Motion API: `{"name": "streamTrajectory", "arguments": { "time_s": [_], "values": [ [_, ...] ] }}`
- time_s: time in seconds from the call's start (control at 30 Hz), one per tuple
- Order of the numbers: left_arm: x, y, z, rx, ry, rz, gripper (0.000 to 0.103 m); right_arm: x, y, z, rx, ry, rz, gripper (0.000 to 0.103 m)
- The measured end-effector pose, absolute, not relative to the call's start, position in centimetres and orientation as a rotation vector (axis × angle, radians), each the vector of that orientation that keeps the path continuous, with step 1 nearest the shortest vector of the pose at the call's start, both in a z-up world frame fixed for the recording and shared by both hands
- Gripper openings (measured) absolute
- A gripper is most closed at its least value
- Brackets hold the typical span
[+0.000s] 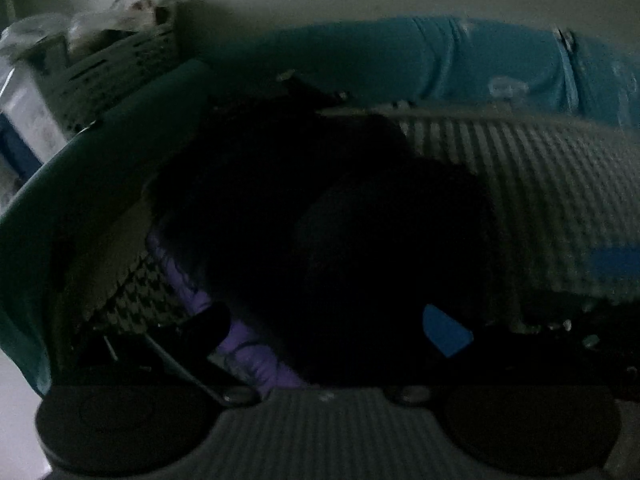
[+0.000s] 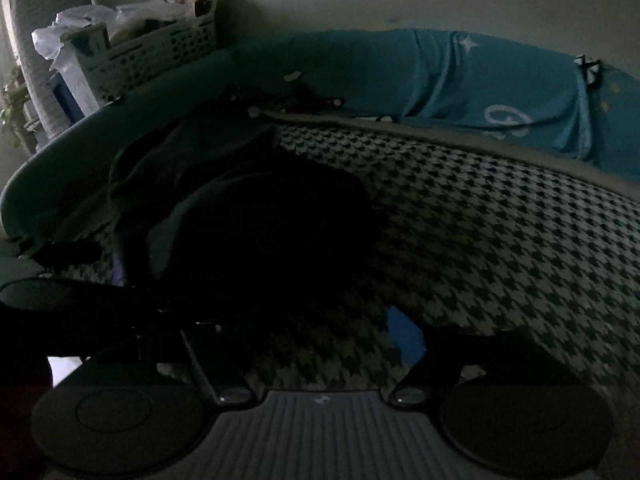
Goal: Fold clothes
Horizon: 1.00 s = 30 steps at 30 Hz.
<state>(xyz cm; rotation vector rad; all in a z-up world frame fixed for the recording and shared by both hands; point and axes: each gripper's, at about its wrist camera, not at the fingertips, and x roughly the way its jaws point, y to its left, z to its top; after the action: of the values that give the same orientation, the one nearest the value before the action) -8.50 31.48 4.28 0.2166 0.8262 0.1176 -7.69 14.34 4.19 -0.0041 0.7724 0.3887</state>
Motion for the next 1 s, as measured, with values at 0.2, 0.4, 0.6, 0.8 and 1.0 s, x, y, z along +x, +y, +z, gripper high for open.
{"name": "streamTrajectory", "arguments": {
  "time_s": [0.2, 0.4, 0.6, 0.8, 1.0],
  "values": [
    [-8.8, 33.2, 4.7, 0.338, 0.825, 0.062, 0.103, -9.3, 15.9, 3.7, 0.112, 0.811, 0.318, 0.076],
    [-8.8, 35.8, 4.5, 0.301, 0.855, 0.050, 0.103, -10.0, 18.4, 2.8, 0.174, 0.884, 0.278, 0.076],
    [-9.7, 38.0, 3.9, 0.324, 0.881, 0.082, 0.103, -10.7, 20.7, 2.1, 0.170, 0.921, 0.272, 0.076],
    [-10.0, 40.2, 2.8, 0.278, 0.917, 0.062, 0.103, -11.2, 22.9, 1.6, 0.148, 0.939, 0.254, 0.076],
    [-10.3, 41.7, 2.4, 0.313, 0.912, 0.034, 0.103, -11.7, 24.4, 1.1, 0.164, 0.992, 0.248, 0.077]
  ]
}}
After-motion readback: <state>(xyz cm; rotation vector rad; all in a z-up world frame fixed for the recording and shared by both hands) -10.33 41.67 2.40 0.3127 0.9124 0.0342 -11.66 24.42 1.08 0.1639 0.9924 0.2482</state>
